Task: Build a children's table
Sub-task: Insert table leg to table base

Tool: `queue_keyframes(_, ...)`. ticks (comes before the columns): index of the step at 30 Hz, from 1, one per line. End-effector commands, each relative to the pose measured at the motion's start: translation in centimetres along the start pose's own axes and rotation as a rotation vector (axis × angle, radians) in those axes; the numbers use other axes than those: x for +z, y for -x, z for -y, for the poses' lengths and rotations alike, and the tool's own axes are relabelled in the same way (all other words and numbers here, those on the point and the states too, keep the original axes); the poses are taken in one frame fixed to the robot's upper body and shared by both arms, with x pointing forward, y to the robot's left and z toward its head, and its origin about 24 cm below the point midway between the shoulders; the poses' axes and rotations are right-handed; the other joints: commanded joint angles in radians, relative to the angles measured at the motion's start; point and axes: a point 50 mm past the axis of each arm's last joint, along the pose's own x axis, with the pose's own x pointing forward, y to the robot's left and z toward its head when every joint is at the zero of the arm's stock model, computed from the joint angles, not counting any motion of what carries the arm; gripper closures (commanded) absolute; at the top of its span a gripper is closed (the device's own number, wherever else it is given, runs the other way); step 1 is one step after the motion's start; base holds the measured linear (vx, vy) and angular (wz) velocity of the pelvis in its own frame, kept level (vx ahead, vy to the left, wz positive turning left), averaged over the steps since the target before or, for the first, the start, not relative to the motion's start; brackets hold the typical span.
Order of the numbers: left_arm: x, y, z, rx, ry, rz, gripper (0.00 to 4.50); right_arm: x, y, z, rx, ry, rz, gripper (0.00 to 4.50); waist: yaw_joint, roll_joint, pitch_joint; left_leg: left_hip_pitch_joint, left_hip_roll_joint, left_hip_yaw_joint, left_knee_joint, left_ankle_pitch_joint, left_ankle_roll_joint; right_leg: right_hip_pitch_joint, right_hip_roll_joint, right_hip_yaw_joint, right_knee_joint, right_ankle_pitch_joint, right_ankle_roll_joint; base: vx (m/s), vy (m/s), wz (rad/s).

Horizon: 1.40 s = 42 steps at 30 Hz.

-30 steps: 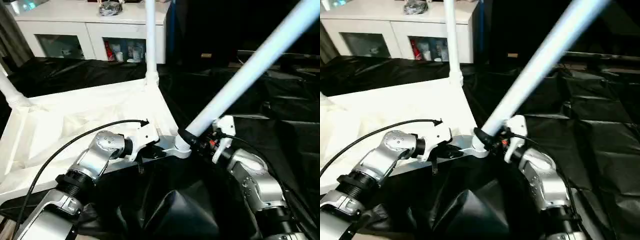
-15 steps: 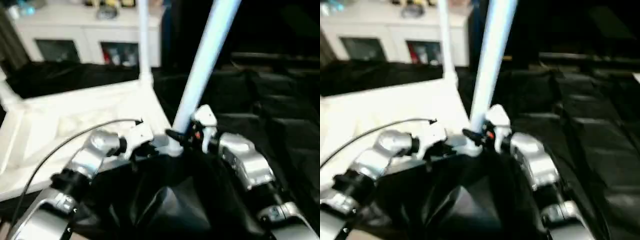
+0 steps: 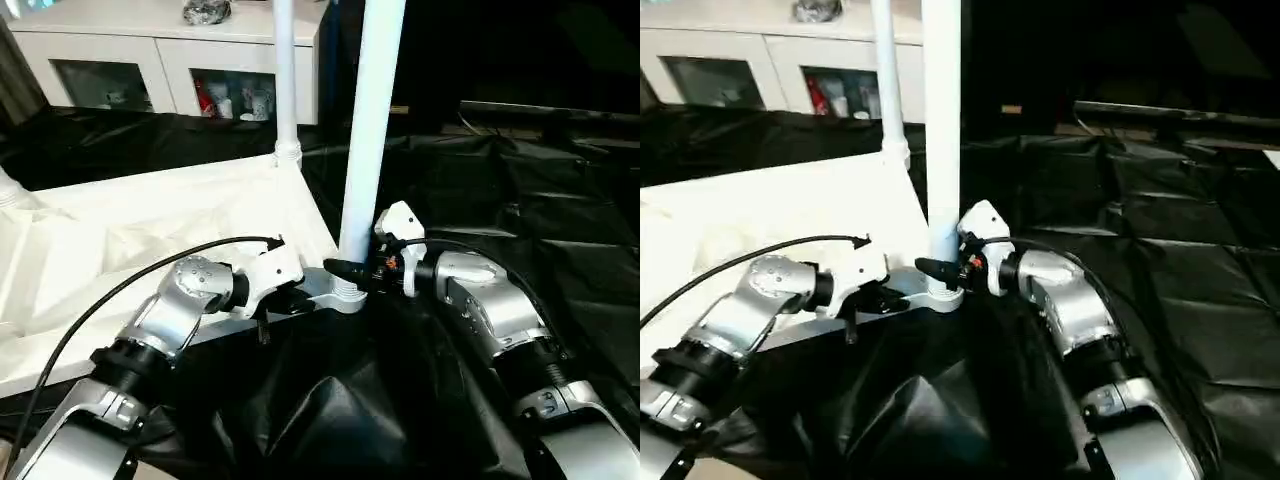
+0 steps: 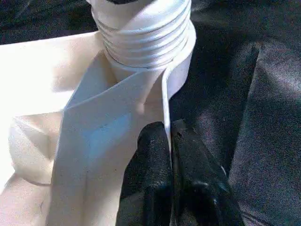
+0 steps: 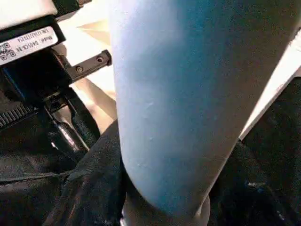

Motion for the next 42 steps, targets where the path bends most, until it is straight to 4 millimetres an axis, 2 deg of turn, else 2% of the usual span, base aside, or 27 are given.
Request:
queue_keyframes(1, 1.7, -0.7, 0.8, -0.059, -0.063, 0.058, 4.50, -4.3, -1.1, -1.9, 0.071, -0.086, -0.215, 2.61, -0.005, 0.001, -0.021, -0.013, 0.062, -0.022, -0.095, -0.319, 0.046, 0.033, -0.087, 0.068, -0.107, -0.548, -0.113, 0.000, 0.000, 0.00)
queue_keyframes(6, 1.7, -0.7, 1.2, -0.073, -0.067, 0.063, 4.50, -3.9, -1.1, -2.1, 0.088, -0.082, -0.200, 2.61, -0.012, -0.007, -0.015, -0.013, 0.062, -0.023, -0.099, -0.329, 0.048, 0.028, -0.086, 0.068, -0.115, -0.584, -0.096, 0.000, 0.000, 0.00)
queue_keyframes(7, 1.7, -0.7, 1.3, -0.080, -0.073, 0.067, 4.50, -3.8, -1.0, -2.2, 0.094, -0.081, -0.198, 2.61, -0.012, -0.004, -0.016, -0.013, 0.063, -0.024, -0.099, -0.327, 0.048, 0.029, -0.087, 0.069, -0.114, -0.581, -0.096, 0.000, 0.000, 0.00)
queue_keyframes(11, 1.9, -0.7, 1.7, -0.103, -0.081, 0.075, 4.50, -3.8, -1.0, -2.4, 0.111, -0.081, -0.196, 2.61, -0.016, -0.006, -0.019, -0.017, 0.067, -0.022, -0.102, -0.289, 0.056, 0.032, -0.088, 0.071, -0.108, -0.513, -0.121, 0.000, 0.000, 0.00)
queue_keyframes(14, 2.0, -0.5, 2.1, -0.138, -0.095, 0.081, 4.50, -3.7, -0.7, -2.6, 0.150, -0.078, -0.196, 2.61, -0.015, -0.003, -0.022, -0.018, 0.069, -0.018, -0.101, -0.249, 0.065, 0.036, -0.086, 0.073, -0.101, -0.428, -0.154, 0.000, 0.000, 0.00)
queue_keyframes(15, 2.1, -0.5, 2.2, -0.149, -0.102, 0.083, 4.50, -3.7, -0.7, -2.7, 0.163, -0.075, -0.196, 2.61, -0.013, 0.002, -0.025, -0.016, 0.068, -0.016, -0.100, -0.232, 0.068, 0.038, -0.086, 0.074, -0.097, -0.385, -0.171, 0.000, 0.000, 0.00)
queue_keyframes(17, 2.1, -0.4, 2.4, -0.164, -0.108, 0.078, 4.50, -3.5, -0.4, -2.8, 0.189, -0.078, -0.193, 2.61, -0.011, -0.003, -0.029, -0.018, 0.068, -0.011, -0.097, -0.192, 0.078, 0.042, -0.085, 0.075, -0.089, -0.311, -0.195, 0.000, 0.000, 0.00)
queue_keyframes(19, 2.2, -0.2, 2.7, -0.185, -0.123, 0.073, 4.50, -3.4, 0.1, -3.0, 0.230, -0.081, -0.191, 2.61, -0.006, -0.012, -0.034, -0.012, 0.067, -0.003, -0.090, -0.129, 0.103, 0.044, -0.085, 0.076, -0.080, -0.234, -0.226, 0.000, 0.000, 0.00)
queue_keyframes(21, 2.3, -0.2, 2.7, -0.187, -0.133, 0.069, 4.50, -3.4, 0.5, -3.0, 0.248, -0.080, -0.197, 2.61, -0.001, -0.009, -0.038, -0.014, 0.070, 0.003, -0.087, -0.073, 0.119, 0.047, -0.082, 0.074, -0.071, -0.162, -0.246, 0.051, -0.021, 0.07)
queue_keyframes(23, 2.4, -0.2, 2.6, -0.181, -0.140, 0.066, 4.50, -3.5, 0.8, -3.1, 0.271, -0.075, -0.206, 2.61, 0.004, -0.018, -0.041, -0.016, 0.069, 0.005, -0.084, -0.031, 0.131, 0.053, -0.080, 0.072, -0.063, -0.100, -0.251, 0.000, 0.000, 0.00)
queue_keyframes(24, 2.5, -0.2, 2.6, -0.181, -0.142, 0.066, 4.50, -3.5, 1.0, -3.2, 0.290, -0.073, -0.213, 2.61, 0.010, -0.014, -0.042, -0.013, 0.070, 0.006, -0.083, -0.015, 0.139, 0.052, -0.082, 0.072, -0.060, -0.078, -0.257, 0.000, 0.000, 0.00)
queue_keyframes(25, 2.5, -0.2, 2.6, -0.181, -0.142, 0.066, 4.50, -3.5, 1.0, -3.2, 0.290, -0.073, -0.213, 2.61, 0.012, -0.015, -0.043, -0.012, 0.071, 0.006, -0.083, -0.007, 0.143, 0.052, -0.082, 0.072, -0.057, -0.068, -0.261, 0.000, 0.000, 0.00)
queue_keyframes(27, 2.5, -0.2, 2.6, -0.180, -0.146, 0.067, 4.50, -3.6, 1.1, -3.3, 0.300, -0.068, -0.216, 2.61, 0.012, -0.020, -0.041, -0.013, 0.071, 0.007, -0.084, -0.016, 0.142, 0.053, -0.082, 0.071, -0.060, -0.088, -0.259, 0.000, 0.000, 0.00)
queue_keyframes(29, 2.6, -0.2, 2.6, -0.177, -0.148, 0.069, 4.50, -3.8, 1.4, -3.5, 0.311, -0.069, -0.217, 2.61, 0.015, -0.017, -0.039, -0.011, 0.073, 0.007, -0.086, -0.046, 0.127, 0.052, -0.083, 0.071, -0.066, -0.135, -0.249, 0.000, 0.000, 0.00)
queue_keyframes(31, 2.7, -0.2, 2.5, -0.164, -0.153, 0.069, 4.50, -4.0, 1.6, -3.6, 0.306, -0.061, -0.210, 2.61, 0.018, -0.019, -0.039, -0.006, 0.074, 0.008, -0.088, -0.069, 0.109, 0.050, -0.083, 0.073, -0.069, -0.170, -0.236, 0.000, 0.000, 0.00)
queue_keyframes(36, 2.4, -0.1, 2.1, -0.131, -0.143, 0.058, 4.50, -4.8, 1.9, -3.4, 0.200, -0.107, -0.162, 2.61, 0.021, -0.017, -0.040, -0.007, 0.073, 0.009, -0.089, -0.075, 0.091, 0.050, -0.083, 0.076, -0.068, -0.156, -0.233, 0.000, 0.000, 0.00)
queue_keyframes(38, 2.2, 0.0, 2.0, -0.123, -0.136, 0.057, 4.50, -5.1, 2.0, -3.4, 0.161, -0.128, -0.136, 2.61, 0.021, -0.011, -0.039, -0.008, 0.072, 0.007, -0.090, -0.087, 0.083, 0.051, -0.083, 0.075, -0.070, -0.154, -0.231, 0.000, 0.000, 0.00)
queue_keyframes(39, 2.2, 0.0, 1.9, -0.120, -0.135, 0.056, 4.50, -5.2, 2.0, -3.4, 0.146, -0.135, -0.125, 2.61, 0.021, -0.013, -0.040, -0.009, 0.072, 0.008, -0.090, -0.088, 0.081, 0.052, -0.083, 0.075, -0.069, -0.151, -0.230, 0.000, 0.000, 0.00)
queue_keyframes(40, 2.1, 0.0, 1.9, -0.116, -0.132, 0.054, 4.50, -5.4, 2.1, -3.4, 0.121, -0.147, -0.109, 2.61, 0.022, -0.008, -0.039, -0.009, 0.072, 0.006, -0.091, -0.095, 0.078, 0.052, -0.084, 0.075, -0.070, -0.155, -0.230, 0.000, 0.000, 0.00)
queue_keyframes(42, 2.1, 0.0, 1.8, -0.113, -0.131, 0.051, 4.50, -5.7, 2.2, -3.4, 0.092, -0.159, -0.097, 2.61, 0.021, -0.012, -0.038, -0.009, 0.070, 0.007, -0.092, -0.110, 0.074, 0.053, -0.082, 0.075, -0.073, -0.175, -0.225, 0.000, 0.000, 0.00)
